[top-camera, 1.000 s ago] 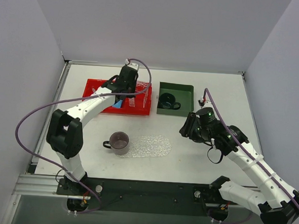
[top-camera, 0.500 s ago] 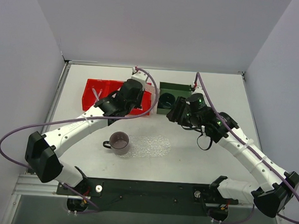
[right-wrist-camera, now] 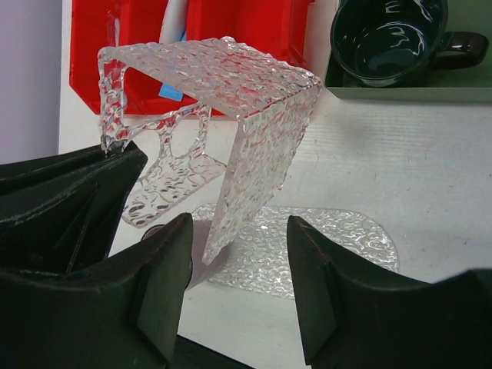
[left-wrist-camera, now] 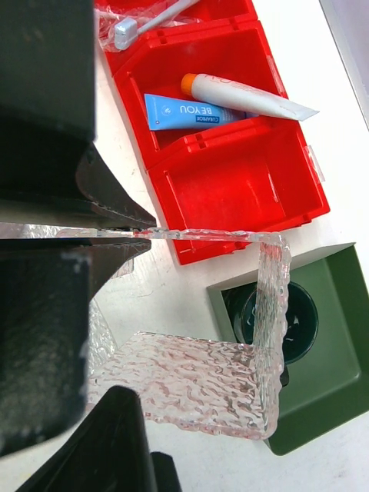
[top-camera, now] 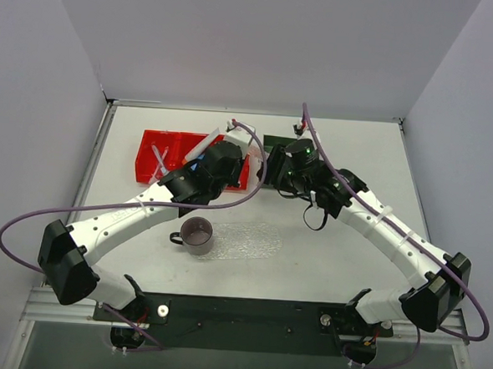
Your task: Prepare toiletry sets of a toothbrush and toothpaste on the tray
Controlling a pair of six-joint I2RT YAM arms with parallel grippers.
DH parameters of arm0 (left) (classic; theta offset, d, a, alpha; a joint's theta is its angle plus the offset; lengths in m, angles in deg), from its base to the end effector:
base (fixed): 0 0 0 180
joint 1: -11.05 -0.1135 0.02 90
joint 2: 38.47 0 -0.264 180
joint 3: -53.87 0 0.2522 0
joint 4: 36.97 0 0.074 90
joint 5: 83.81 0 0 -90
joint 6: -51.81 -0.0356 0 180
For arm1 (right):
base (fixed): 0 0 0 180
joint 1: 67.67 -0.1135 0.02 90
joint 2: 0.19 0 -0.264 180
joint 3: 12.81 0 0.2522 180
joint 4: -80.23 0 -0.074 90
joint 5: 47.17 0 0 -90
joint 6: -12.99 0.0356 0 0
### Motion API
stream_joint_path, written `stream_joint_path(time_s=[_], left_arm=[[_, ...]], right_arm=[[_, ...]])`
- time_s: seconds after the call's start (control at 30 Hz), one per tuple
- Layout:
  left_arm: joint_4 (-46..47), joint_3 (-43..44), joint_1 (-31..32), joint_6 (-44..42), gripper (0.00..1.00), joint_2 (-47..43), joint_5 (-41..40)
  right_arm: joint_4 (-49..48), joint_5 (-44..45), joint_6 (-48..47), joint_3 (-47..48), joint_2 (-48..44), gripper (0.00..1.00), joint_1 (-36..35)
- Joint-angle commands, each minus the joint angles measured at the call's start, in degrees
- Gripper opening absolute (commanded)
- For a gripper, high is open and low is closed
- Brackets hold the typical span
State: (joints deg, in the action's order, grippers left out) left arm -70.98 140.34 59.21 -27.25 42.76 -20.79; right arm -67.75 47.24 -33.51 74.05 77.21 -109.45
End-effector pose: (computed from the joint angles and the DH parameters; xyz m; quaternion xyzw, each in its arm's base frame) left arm 0.2279 -0.2303 0.3466 0.1545 0.8310 -0.0696 0.5298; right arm 0.2347 0.2060 0.3706 0.0338 0.8307 0.3522 0.4297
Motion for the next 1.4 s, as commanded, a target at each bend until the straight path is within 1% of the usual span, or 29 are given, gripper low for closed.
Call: stream_joint_path(time_s=[0.0,0.17,0.27,0.47,0.57,0.6,0.77,0.8,0.9,0.93,1.03,1.07,1.13,1.17,1.27,1.3,1.37], left_arm=[[4.52,0.42,0.71,-0.83,0.00,-1.42,-2.37],[4.69,0.16,1.32,-1.44,0.00,-1.08,-3.16],[4.87,-0.11,2.02,-2.32,0.00,-0.02,-5.09],[5.40,-0.55,2.99,-3.12,0.00,0.77,-7.03],[5.66,-0.81,3.43,-3.03,0.00,0.77,-7.03],[5.75,-0.81,3.69,-3.03,0.00,0.77,-7.03],[6.27,-0.99,4.31,-3.64,0.00,0.60,-4.93],[6.28,-1.34,4.31,-3.56,0.00,0.42,-4.23],[6.63,-1.52,4.31,-3.56,0.00,0.24,-2.47],[6.71,-1.52,4.31,-3.56,0.10,0.16,-1.94],[7.24,-1.78,4.31,-3.64,0.27,-0.19,0.78],[7.42,-1.78,4.31,-3.47,0.36,-0.37,1.40],[8.03,-2.13,4.31,-3.47,0.43,-0.90,3.07],[8.64,-2.83,4.31,-3.56,0.51,-1.16,3.34],[10.58,-4.15,4.31,-4.43,0.62,-1.69,4.74],[10.67,-4.15,4.31,-4.44,0.68,-1.78,5.36],[10.76,-3.98,4.22,-4.52,0.75,-2.21,7.63]], right_arm=[[-2.79,3.77,1.40,1.96,1.51,0.48,-0.23],[-3.49,6.75,3.07,1.25,3.19,0.46,-0.15],[-3.93,8.95,3.78,1.78,4.51,0.44,-0.14],[-4.90,9.57,5.45,2.66,8.02,0.38,0.12],[-5.51,9.75,6.24,2.75,9.25,0.31,0.21],[-5.60,9.92,6.50,2.66,9.69,0.25,0.21],[-6.57,9.92,7.12,2.75,10.40,0.07,0.56],[-6.66,9.75,7.47,2.84,10.57,0.00,0.73],[-7.62,8.25,8.00,2.22,10.57,0.00,1.87],[-8.15,8.08,8.00,1.96,10.40,0.00,2.05],[-9.38,7.81,7.82,1.08,9.70,0.00,2.67],[-9.65,7.46,7.73,0.91,9.52,0.00,2.84],[-10.52,6.94,7.39,-0.06,8.73,0.00,3.54],[-10.96,6.24,7.12,-0.59,8.47,0.00,3.81],[-13.77,4.92,6.42,-3.22,6.80,0.00,4.95],[-14.65,3.78,6.24,-3.84,6.18,0.00,5.21],[-16.67,2.28,5.89,-5.59,5.65,0.00,6.61]])
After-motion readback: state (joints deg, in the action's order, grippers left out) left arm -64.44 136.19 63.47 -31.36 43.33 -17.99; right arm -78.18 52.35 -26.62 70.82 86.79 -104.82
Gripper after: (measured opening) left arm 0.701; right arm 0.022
